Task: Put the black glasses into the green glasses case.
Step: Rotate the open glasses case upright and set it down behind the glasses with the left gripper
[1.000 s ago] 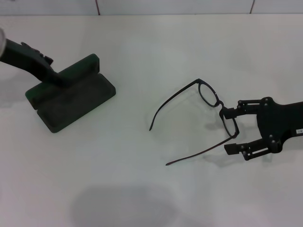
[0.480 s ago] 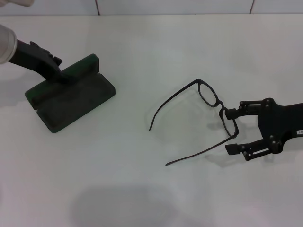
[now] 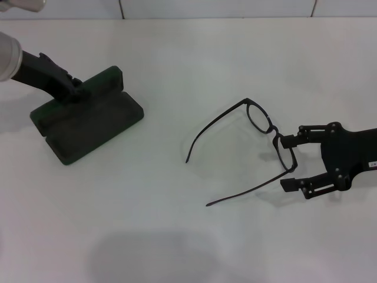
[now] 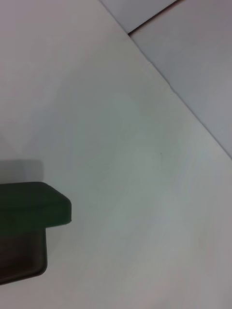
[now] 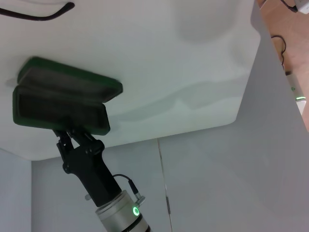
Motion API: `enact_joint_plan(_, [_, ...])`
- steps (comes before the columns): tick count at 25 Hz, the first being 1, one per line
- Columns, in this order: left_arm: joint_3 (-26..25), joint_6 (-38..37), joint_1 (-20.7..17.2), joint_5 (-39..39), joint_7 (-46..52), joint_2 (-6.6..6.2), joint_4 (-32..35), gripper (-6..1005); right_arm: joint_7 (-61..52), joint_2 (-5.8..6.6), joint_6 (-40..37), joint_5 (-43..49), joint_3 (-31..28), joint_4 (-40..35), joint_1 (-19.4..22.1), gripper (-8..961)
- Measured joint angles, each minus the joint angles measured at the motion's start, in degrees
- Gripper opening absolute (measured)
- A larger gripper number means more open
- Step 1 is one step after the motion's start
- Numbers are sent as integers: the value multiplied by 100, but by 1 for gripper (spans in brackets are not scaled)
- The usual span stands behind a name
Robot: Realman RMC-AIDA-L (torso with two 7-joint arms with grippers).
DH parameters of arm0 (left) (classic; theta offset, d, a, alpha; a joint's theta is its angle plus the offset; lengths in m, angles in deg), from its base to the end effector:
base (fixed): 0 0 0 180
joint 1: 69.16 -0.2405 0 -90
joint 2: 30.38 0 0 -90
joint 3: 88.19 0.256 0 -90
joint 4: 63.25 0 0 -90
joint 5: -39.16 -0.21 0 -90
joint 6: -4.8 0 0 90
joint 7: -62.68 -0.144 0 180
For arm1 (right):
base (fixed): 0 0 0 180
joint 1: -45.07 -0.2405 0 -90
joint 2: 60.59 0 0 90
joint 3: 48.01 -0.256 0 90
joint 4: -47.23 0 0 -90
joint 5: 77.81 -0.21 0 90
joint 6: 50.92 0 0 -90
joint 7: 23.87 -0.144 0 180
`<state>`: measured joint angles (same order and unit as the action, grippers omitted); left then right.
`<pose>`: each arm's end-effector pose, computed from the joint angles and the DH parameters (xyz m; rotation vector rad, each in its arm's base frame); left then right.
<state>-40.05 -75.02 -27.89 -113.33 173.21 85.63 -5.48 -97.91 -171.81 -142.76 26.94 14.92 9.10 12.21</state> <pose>-0.2488 0.4074 0.0620 -2.5567 -0.6658 0.3246 0.2388 0.3336 0.0072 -3.0302 0.2046 0.5096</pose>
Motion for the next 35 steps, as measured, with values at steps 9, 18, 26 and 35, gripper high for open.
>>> enact_joint_plan(9, [2, -325, 8, 654, -538, -29, 133, 208, -15, 5, -25, 2, 0, 0, 48, 883])
enact_joint_plan(18, [412, 364, -55, 1383, -2229, 355, 314, 207, -29, 3, -210, 2, -26, -14, 168, 884])
enact_joint_plan(26, [1769, 1297, -279, 1425, -2231, 362, 190, 207, -32, -9, -326, -10, -46, -15, 234, 884])
enact_joint_plan(35, [2119, 847, -243, 1721, -2242, 365, 177, 206, -16, -20, -277, -3, -34, 12, 236, 882])
